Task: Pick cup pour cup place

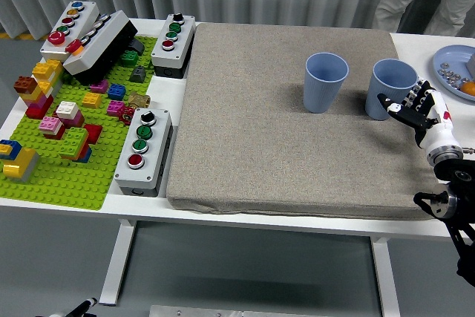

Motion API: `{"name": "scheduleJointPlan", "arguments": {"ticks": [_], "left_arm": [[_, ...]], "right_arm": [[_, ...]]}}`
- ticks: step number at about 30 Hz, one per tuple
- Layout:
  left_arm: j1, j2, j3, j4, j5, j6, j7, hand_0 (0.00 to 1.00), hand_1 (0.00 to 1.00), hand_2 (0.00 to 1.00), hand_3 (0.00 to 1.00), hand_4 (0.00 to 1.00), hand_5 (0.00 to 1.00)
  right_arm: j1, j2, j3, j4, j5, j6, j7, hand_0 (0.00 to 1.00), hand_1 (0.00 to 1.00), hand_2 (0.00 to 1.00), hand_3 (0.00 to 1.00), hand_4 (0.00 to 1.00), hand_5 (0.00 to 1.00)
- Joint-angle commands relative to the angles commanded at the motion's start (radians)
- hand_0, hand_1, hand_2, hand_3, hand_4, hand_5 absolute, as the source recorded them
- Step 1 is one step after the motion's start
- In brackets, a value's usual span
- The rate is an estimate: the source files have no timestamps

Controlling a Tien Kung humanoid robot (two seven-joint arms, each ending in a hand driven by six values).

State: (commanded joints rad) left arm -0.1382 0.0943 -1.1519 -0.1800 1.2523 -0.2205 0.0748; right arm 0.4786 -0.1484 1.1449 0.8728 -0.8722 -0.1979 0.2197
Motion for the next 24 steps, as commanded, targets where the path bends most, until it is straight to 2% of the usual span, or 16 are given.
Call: {"name": "scheduleJointPlan", "arguments": {"ticks": [8,9,14,15,20,21,24], "left_arm": [[0.003,0.001,0.003,0.0,-0.002,0.0,-0.001,0.831,0.817,0.877,0.817,0.632,0.989],[0.002,0.001,0.004,0.0,-0.002,0.0,-0.001,0.831,0.817,0.878,0.817,0.632,0.99],[0.003,0.001,0.006,0.0,-0.004,-0.001,0.0,0.831,0.817,0.878,0.817,0.632,0.99],[0.003,0.001,0.006,0.0,-0.004,-0.001,0.0,0.831,0.817,0.878,0.818,0.632,0.99],[0.006,0.001,0.008,0.0,-0.006,0.0,-0.001,0.831,0.817,0.878,0.818,0.632,0.99],[0.007,0.001,0.008,0.0,-0.006,0.0,-0.001,0.831,0.817,0.877,0.817,0.632,0.991],[0.006,0.001,0.009,0.0,-0.007,0.0,-0.002,0.831,0.817,0.877,0.817,0.632,0.991]], "right_arm": [[-0.003,0.001,0.0,0.002,-0.007,0.019,0.002,0.849,0.722,0.599,0.628,0.639,0.006],[-0.003,0.0,0.001,0.003,-0.008,0.024,0.002,0.866,0.801,0.717,0.78,0.651,0.013],[-0.004,0.0,0.005,0.002,-0.013,0.048,-0.001,0.866,0.801,0.717,0.78,0.651,0.013],[-0.004,0.0,0.006,0.002,-0.014,0.051,-0.001,0.882,0.846,0.82,0.835,0.701,0.084],[-0.006,-0.002,0.013,0.002,-0.021,0.056,-0.005,0.882,0.846,0.82,0.835,0.701,0.084],[-0.007,-0.002,0.013,0.002,-0.022,0.055,-0.005,0.895,0.863,0.862,0.86,0.731,0.122],[-0.007,-0.002,0.012,0.003,-0.025,0.054,-0.006,0.895,0.863,0.862,0.86,0.731,0.122]]}}
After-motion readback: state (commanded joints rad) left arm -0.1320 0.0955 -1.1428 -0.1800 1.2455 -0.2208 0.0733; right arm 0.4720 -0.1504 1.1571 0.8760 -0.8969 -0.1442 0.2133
